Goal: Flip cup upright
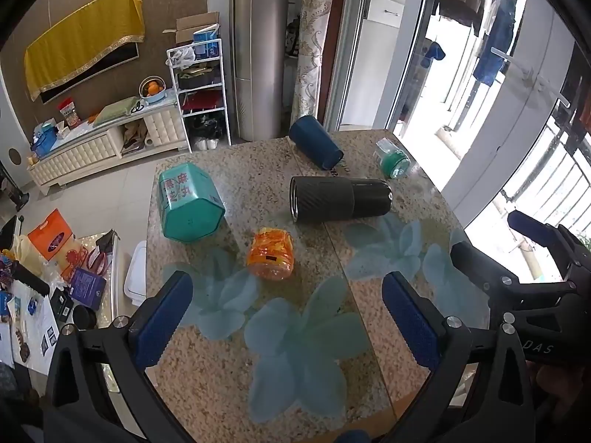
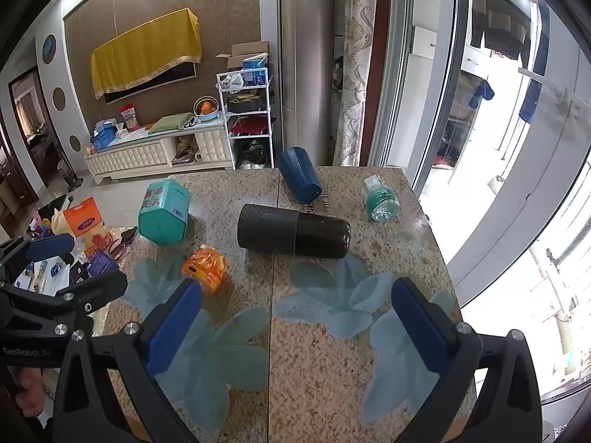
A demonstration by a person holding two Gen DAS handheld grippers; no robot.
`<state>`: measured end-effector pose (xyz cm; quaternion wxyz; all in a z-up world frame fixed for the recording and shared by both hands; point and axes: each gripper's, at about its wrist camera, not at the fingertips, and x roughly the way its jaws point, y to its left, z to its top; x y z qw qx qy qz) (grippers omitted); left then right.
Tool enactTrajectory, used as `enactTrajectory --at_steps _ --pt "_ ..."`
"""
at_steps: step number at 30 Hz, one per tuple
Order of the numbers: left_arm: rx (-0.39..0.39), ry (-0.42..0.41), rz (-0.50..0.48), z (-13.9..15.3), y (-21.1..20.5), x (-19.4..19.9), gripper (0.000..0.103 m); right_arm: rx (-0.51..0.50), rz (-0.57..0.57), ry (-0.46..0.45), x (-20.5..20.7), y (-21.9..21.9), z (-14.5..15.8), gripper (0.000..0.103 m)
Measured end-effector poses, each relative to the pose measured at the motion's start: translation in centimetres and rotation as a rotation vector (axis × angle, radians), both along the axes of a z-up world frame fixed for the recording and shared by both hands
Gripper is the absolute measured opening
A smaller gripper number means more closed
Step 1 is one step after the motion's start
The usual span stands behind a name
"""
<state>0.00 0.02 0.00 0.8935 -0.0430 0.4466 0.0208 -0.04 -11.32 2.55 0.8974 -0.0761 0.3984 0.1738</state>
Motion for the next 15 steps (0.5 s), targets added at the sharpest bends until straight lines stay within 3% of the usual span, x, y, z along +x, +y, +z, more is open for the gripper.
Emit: enactTrajectory --at_steps 15 --pt "0.003 -0.002 0.000 -0.02 0.07 -0.40 0.103 0.004 0.000 0.005 -0.20 -0.19 -0.26 0.103"
